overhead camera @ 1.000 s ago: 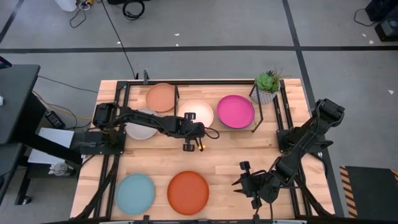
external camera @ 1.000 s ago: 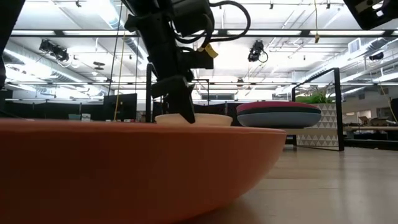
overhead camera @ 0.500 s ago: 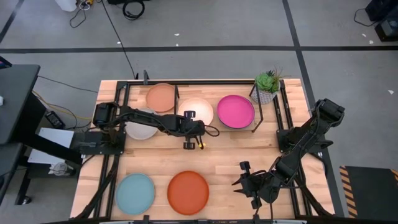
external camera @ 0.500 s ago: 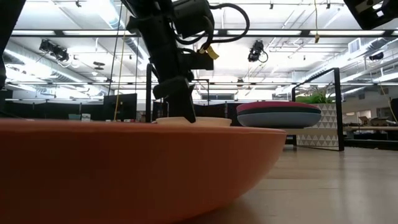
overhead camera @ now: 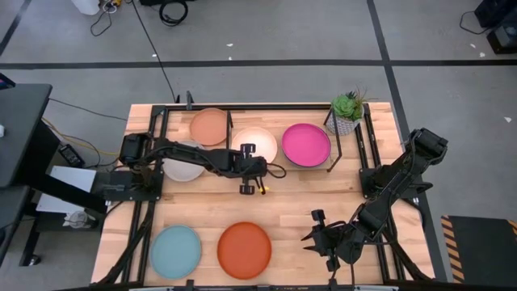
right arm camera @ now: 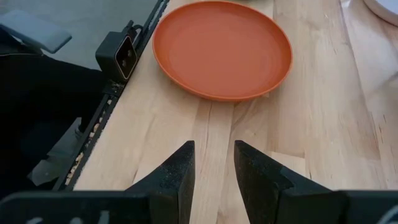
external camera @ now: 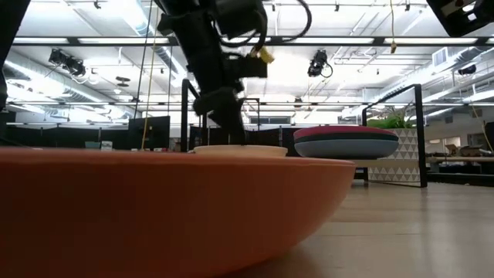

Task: Place and stack plates onto a shelf
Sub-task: Put the light orange plate on the shelf, then stack the gray plate on top of the light orange plate on the shelf

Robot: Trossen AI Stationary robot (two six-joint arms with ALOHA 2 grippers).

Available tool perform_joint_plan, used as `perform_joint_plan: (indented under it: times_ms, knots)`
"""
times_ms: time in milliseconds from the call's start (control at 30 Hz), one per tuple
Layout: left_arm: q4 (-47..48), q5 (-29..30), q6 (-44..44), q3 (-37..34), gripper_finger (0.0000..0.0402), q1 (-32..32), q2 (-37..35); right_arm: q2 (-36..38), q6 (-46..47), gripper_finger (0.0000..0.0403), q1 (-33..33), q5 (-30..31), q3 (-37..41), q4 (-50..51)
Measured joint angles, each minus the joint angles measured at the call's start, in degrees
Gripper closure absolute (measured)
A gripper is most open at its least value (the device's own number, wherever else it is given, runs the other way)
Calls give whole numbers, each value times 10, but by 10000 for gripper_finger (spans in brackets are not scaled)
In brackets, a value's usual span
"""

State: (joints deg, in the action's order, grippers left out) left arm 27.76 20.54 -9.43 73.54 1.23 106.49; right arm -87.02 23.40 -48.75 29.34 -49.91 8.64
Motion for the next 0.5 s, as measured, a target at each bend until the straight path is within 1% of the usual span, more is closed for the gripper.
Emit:
perform_joint_plan:
  times_ms: [100, 200, 267, 367, 500]
  knots:
    - [6, 0, 12, 1, 357, 0, 0, 0, 0, 284, 0, 0, 0, 0]
    - [15, 15, 15, 2, 336, -1, -1, 0, 4, 284, 0, 0, 0, 0]
    - [45, 25, 15, 10, 320, 3, -9, 0, 4, 284, 0, 0, 0, 0]
    - [70, 15, 15, 51, 302, 22, -28, 0, 2, 284, 0, 0, 0, 0]
    - [120, -9, 42, 118, 295, 63, -50, 0, -13, 284, 0, 0, 0, 0]
